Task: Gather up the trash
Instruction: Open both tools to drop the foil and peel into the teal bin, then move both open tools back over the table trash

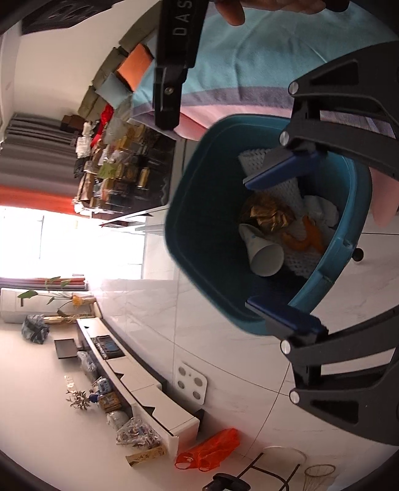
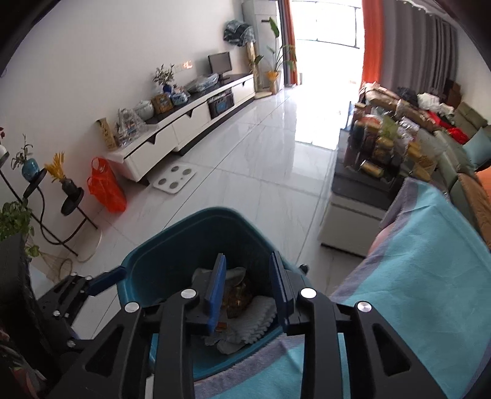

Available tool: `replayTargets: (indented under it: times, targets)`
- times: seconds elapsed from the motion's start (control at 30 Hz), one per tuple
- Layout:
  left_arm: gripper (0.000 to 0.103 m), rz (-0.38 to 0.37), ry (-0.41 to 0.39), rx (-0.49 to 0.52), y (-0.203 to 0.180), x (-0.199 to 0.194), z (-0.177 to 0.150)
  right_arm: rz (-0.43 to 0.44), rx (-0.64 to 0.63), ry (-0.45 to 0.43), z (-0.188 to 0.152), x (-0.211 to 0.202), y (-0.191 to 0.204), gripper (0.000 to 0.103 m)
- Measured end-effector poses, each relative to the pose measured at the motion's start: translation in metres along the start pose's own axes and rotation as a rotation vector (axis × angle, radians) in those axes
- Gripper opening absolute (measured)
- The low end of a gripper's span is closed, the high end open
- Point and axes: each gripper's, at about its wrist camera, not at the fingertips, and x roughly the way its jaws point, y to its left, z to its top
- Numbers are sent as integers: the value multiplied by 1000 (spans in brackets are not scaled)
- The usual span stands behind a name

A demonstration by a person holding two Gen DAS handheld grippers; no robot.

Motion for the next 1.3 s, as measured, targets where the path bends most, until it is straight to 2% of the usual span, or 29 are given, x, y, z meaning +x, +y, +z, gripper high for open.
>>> replayTargets:
  times: [0.23,0.27,0.4,0.6,0.7,0.77,0.9,1.03,1.17,1.3]
  targets:
    - [90,-5,-99,0,-5,-41,17,-78,44,-77,-6,-38,-34,46]
    - [92,-14,-118,7,-13,-50,23,-95,56,-89,-9,-46,-42,47]
    - [97,-58,-174,42,-39,-75,37,-176,99,-141,-24,-79,-73,67]
    - [97,-177,-249,143,-111,-117,54,-286,193,-238,-61,-144,-120,77]
    - [97,-254,-283,202,-157,-138,52,-345,254,-290,-90,-180,-143,84]
    - [97,-304,-290,233,-187,-147,48,-388,295,-321,-115,-206,-158,85]
    - [97,-408,-284,320,-255,-160,30,-450,375,-376,-157,-246,-181,94]
    - [97,-497,-262,411,-319,-170,9,-545,448,-435,-202,-287,-192,96]
    - [97,-576,-237,501,-373,-176,-16,-633,551,-452,-256,-320,-209,96]
    - [97,-618,-214,592,-416,-173,-39,-707,666,-429,-305,-339,-229,96]
